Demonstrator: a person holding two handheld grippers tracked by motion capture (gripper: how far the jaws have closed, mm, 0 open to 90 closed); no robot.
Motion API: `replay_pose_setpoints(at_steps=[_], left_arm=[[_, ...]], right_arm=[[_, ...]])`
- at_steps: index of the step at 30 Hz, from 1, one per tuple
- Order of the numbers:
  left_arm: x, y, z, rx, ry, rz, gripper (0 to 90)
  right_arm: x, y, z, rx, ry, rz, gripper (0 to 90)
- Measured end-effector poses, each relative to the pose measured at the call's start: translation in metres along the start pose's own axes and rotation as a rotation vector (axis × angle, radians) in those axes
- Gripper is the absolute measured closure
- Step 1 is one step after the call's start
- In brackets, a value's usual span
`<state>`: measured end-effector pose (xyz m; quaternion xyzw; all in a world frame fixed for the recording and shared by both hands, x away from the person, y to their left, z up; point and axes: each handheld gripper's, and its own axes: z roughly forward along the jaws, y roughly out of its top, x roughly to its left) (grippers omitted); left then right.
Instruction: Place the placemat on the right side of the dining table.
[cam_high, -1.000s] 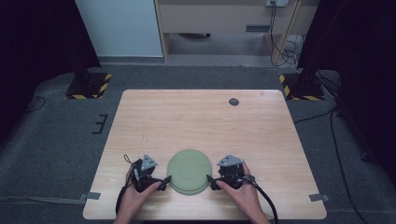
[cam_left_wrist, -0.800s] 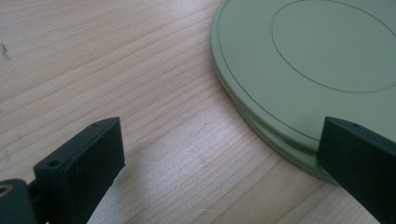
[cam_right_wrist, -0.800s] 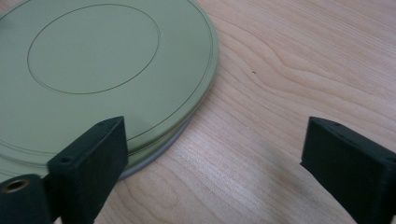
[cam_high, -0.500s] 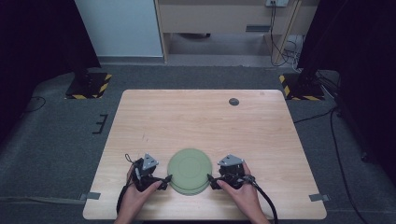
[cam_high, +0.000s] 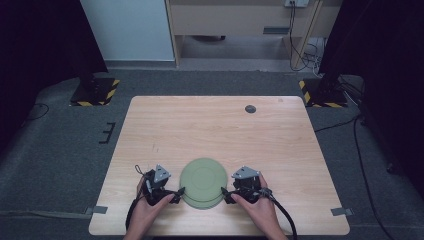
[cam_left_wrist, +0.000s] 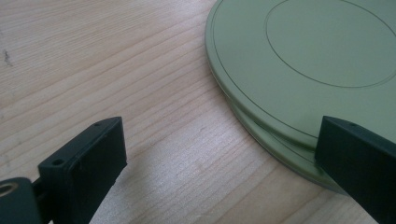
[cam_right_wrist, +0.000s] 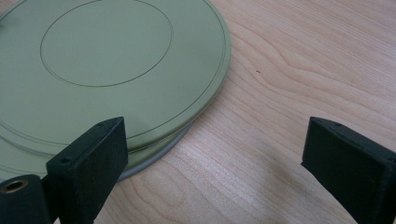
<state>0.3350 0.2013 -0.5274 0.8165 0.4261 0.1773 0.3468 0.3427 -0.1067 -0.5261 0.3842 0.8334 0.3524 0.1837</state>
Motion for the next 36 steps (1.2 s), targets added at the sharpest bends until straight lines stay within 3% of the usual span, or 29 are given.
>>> replay_pose_setpoints(at_steps=[10, 13, 16, 36], left_arm=[[0.0017, 0.0033, 0.0036, -0.005, 0.004, -0.017, 2.0], [-0.0004, 0.0022, 0.0032, -0.002, 0.002, -0.009, 2.6], [-0.0005, 0.0044, 0.0051, 0.001, 0.019, -0.002, 0.7], [0.0007, 0.0045, 0.006, -0.003, 0.012, -0.009, 1.2]], right_arm=[[-0.002, 0.0014, 0.0008, -0.017, -0.034, 0.008, 9.2], [0.0003, 0.0, -0.0002, -0.012, -0.018, 0.003, 8.9], [0.001, 0.0012, 0.0013, -0.01, -0.027, -0.002, 7.4], [0.0018, 0.001, 0.0022, -0.015, -0.028, 0.005, 7.8]])
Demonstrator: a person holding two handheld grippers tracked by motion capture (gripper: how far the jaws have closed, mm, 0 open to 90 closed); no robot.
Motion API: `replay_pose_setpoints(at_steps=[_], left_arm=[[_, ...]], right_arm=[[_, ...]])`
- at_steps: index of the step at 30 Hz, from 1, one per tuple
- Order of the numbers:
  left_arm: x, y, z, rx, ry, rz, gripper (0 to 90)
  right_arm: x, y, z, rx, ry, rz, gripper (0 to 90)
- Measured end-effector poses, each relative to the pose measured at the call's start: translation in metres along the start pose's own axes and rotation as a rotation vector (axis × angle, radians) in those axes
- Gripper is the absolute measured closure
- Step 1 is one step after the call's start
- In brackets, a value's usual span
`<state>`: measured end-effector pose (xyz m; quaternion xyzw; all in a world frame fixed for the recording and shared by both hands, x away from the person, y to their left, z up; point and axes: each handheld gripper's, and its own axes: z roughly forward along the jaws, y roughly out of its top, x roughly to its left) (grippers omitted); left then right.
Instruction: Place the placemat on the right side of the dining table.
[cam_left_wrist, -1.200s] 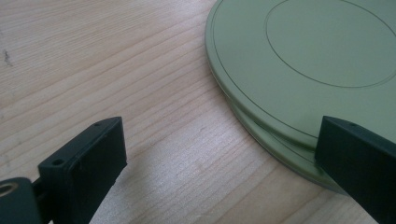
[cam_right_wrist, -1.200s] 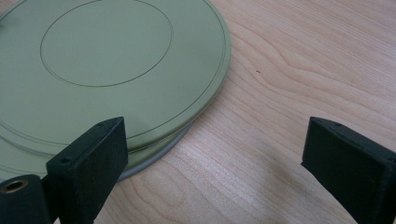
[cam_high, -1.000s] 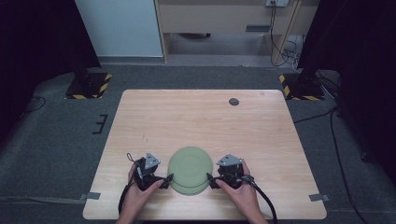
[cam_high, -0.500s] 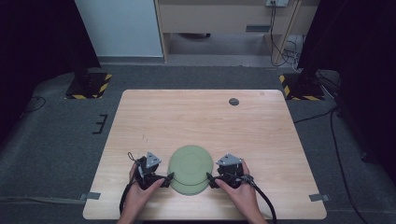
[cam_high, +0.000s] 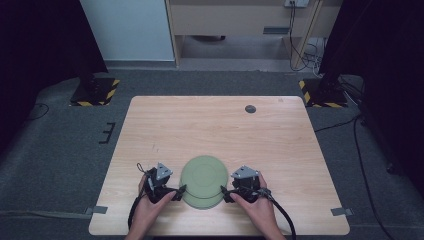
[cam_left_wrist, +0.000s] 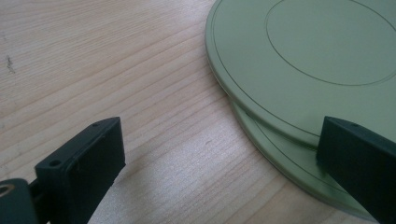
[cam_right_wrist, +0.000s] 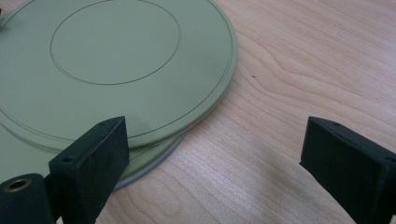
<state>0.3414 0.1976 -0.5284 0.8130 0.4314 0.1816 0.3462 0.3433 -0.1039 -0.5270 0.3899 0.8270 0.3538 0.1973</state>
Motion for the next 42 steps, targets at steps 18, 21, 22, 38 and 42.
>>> replay_pose_setpoints(at_steps=[18, 21, 22, 38, 42], left_arm=[[0.0045, -0.0001, 0.0006, -0.005, 0.031, -0.022, 1.5], [0.0055, 0.0006, 0.0018, -0.006, 0.036, -0.025, 0.4], [0.006, 0.0005, 0.002, -0.007, 0.033, -0.029, 0.5], [0.0033, 0.0026, 0.0047, -0.016, 0.044, -0.022, 0.3], [0.0026, 0.0022, 0.0043, -0.019, 0.046, -0.03, 1.4]], right_arm=[[-0.0015, 0.0021, 0.0034, 0.001, -0.003, 0.002, 5.1], [-0.0025, 0.0041, 0.0058, 0.003, -0.011, 0.001, 3.4], [-0.0033, 0.0047, 0.0067, 0.004, -0.012, 0.004, 3.4], [-0.0045, 0.0053, 0.0083, -0.002, -0.015, 0.018, 4.5], [-0.0033, 0.0048, 0.007, -0.003, -0.013, 0.019, 7.3]])
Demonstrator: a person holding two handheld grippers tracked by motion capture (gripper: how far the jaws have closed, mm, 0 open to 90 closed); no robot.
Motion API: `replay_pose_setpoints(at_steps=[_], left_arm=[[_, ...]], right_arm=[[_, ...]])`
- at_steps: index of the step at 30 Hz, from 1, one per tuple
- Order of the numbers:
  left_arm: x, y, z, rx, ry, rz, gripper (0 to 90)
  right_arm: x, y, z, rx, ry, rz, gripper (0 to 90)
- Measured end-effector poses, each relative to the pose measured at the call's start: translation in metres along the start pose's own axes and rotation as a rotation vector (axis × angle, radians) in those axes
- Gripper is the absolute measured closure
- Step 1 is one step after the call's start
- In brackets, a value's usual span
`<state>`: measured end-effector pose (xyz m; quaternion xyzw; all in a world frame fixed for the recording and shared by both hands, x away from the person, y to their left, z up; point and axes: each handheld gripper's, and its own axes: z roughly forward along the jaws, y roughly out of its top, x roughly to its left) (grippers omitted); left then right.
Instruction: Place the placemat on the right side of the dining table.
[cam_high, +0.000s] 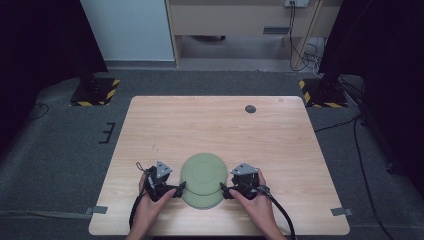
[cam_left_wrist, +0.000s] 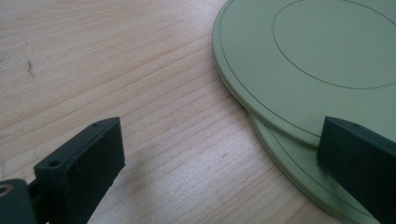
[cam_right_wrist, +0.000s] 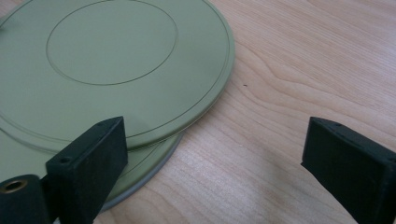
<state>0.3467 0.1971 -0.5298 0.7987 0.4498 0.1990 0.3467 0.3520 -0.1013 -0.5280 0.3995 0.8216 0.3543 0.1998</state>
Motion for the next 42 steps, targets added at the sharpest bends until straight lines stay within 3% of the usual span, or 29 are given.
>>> replay_pose_setpoints(at_steps=[4, 11, 15, 17, 21, 23, 25, 33, 38, 42], left_arm=[[-0.001, 0.0, -0.001, -0.001, 0.006, 0.002, 2.7], [0.0, 0.001, 0.002, -0.007, 0.014, -0.01, 0.8], [-0.001, 0.0, 0.0, 0.002, -0.014, -0.02, 2.9], [-0.005, -0.002, -0.001, 0.0, -0.029, -0.009, 2.7], [-0.012, -0.004, -0.004, 0.006, -0.048, 0.018, 2.4], [-0.014, -0.003, -0.004, 0.004, -0.049, 0.024, 2.4], [-0.016, -0.002, -0.002, 0.004, -0.054, 0.028, 2.4], [-0.015, 0.0, 0.002, 0.003, -0.068, 0.025, 0.2], [-0.015, 0.003, 0.006, -0.002, -0.067, 0.028, 0.2], [-0.017, 0.002, 0.005, -0.008, -0.056, 0.022, 0.3]], right_arm=[[0.005, -0.001, -0.001, 0.005, 0.022, -0.007, 7.2], [0.002, 0.001, 0.003, -0.005, 0.008, 0.004, 3.7], [0.003, 0.002, 0.0, -0.01, 0.017, 0.004, 7.3], [0.004, 0.004, -0.002, -0.004, 0.039, 0.006, 7.3], [0.0, 0.009, -0.002, 0.052, 0.075, -0.051, 10.1], [-0.006, 0.013, 0.0, 0.06, 0.113, -0.033, 10.4], [-0.011, 0.021, 0.004, 0.102, 0.138, -0.038, 10.8], [-0.031, 0.062, 0.024, 0.133, 0.243, -0.027, 27.0], [-0.039, 0.074, 0.04, 0.156, 0.306, 0.049, 27.3], [-0.04, 0.076, 0.052, 0.176, 0.315, 0.045, 25.6]])
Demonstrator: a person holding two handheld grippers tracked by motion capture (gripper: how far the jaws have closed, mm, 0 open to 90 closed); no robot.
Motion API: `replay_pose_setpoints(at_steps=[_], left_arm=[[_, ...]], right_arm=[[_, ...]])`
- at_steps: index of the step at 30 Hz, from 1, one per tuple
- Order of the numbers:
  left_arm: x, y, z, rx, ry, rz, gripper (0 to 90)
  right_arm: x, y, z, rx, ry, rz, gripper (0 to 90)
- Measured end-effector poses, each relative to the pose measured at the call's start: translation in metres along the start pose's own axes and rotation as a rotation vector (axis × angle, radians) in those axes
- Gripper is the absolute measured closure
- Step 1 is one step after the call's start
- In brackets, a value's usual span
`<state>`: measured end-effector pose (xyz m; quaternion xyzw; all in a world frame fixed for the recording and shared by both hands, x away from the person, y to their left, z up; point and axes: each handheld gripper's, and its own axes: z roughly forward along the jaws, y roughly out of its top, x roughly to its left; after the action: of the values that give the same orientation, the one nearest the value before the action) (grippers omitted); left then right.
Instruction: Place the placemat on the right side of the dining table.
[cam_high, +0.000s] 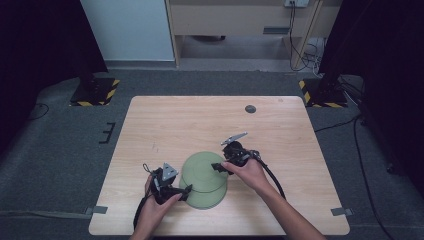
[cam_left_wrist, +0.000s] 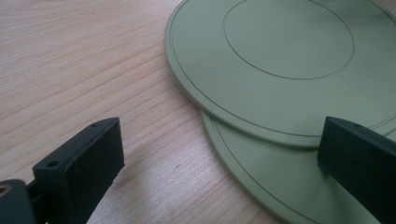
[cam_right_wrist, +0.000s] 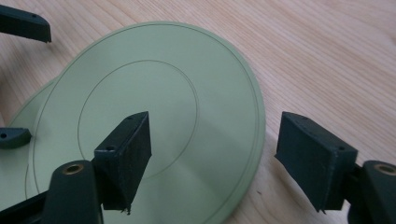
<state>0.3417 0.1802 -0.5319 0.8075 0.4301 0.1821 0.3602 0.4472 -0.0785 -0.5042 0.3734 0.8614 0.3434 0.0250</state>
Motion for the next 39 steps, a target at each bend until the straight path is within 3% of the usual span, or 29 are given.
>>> replay_pose_setpoints(at_steps=[3, 9, 14, 18, 23, 27, 34, 39], left_arm=[[0.0, -0.001, 0.0, 0.003, -0.018, -0.015, 1.6], [-0.001, 0.0, 0.001, 0.005, -0.016, -0.01, 1.0], [-0.001, 0.0, 0.001, 0.005, -0.016, -0.01, 0.2], [-0.001, 0.0, 0.001, 0.005, -0.013, -0.008, 0.2], [-0.001, 0.0, 0.001, 0.006, -0.013, -0.007, 0.1], [-0.001, 0.0, 0.001, 0.006, -0.013, -0.006, 0.1], [-0.001, 0.0, 0.001, 0.006, -0.012, -0.006, 0.0], [-0.001, 0.0, 0.001, 0.005, -0.011, -0.004, 0.0]], right_arm=[[-0.003, 0.002, 0.006, 0.007, 0.009, 0.004, 25.1], [-0.008, 0.0, 0.015, 0.022, 0.018, 0.023, 25.0], [-0.008, 0.0, 0.015, 0.026, 0.058, 0.024, 28.3], [-0.008, 0.0, 0.011, 0.017, 0.065, 0.034, 29.4], [-0.001, 0.003, -0.005, -0.014, 0.046, 0.003, 33.0], [0.008, 0.006, -0.025, -0.079, 0.083, -0.01, 41.3], [0.009, -0.005, -0.026, -0.03, 0.135, -0.017, 55.3], [0.003, -0.005, -0.023, -0.04, 0.105, -0.02, 75.3]])
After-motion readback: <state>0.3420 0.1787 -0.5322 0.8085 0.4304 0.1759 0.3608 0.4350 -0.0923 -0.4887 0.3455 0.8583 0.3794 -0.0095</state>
